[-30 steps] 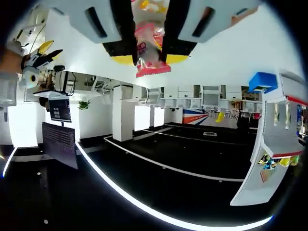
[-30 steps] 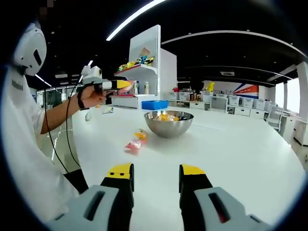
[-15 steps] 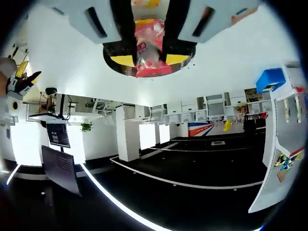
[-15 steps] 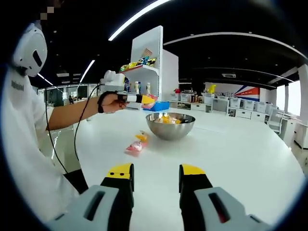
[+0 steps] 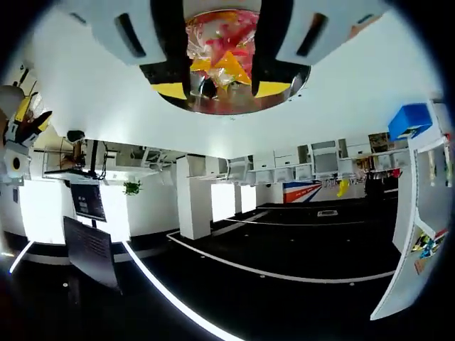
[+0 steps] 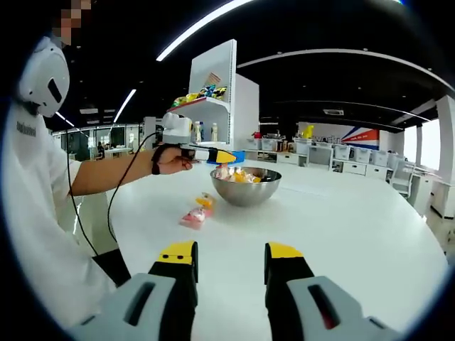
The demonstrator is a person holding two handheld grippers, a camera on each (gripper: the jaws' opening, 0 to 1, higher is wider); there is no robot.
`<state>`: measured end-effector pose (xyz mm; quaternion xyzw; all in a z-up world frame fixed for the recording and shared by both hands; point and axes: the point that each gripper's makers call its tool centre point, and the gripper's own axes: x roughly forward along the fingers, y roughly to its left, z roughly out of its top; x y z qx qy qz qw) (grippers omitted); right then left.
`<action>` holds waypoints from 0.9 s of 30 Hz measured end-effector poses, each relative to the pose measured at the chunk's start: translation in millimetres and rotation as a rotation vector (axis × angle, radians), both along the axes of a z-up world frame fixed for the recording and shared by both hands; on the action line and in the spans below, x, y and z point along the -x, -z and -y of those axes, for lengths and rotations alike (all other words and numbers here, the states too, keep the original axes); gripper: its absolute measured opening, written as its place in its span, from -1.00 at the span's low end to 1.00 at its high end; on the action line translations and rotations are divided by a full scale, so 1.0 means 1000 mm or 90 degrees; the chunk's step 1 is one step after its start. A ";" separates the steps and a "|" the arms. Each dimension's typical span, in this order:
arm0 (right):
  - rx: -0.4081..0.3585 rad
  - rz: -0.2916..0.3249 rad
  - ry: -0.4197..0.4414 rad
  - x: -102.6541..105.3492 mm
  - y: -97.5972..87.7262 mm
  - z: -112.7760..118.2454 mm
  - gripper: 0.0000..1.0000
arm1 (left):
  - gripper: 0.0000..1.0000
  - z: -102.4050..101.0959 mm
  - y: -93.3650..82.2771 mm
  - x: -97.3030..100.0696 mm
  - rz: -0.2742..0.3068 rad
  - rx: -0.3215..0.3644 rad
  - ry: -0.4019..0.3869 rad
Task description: Pick up the marshmallows scattered on the table and place them into the bowl on the table
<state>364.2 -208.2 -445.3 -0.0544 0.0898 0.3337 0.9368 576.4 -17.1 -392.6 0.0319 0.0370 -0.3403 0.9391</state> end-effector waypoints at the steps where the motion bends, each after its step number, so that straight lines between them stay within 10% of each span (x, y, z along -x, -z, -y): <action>1: 0.001 -0.001 0.000 0.000 0.001 0.000 -0.26 | -0.27 -0.002 -0.002 0.000 0.003 0.004 -0.002; 27: -0.018 0.000 -0.005 -0.006 0.005 -0.009 -0.26 | -0.28 -0.051 -0.060 0.050 0.083 0.072 -0.037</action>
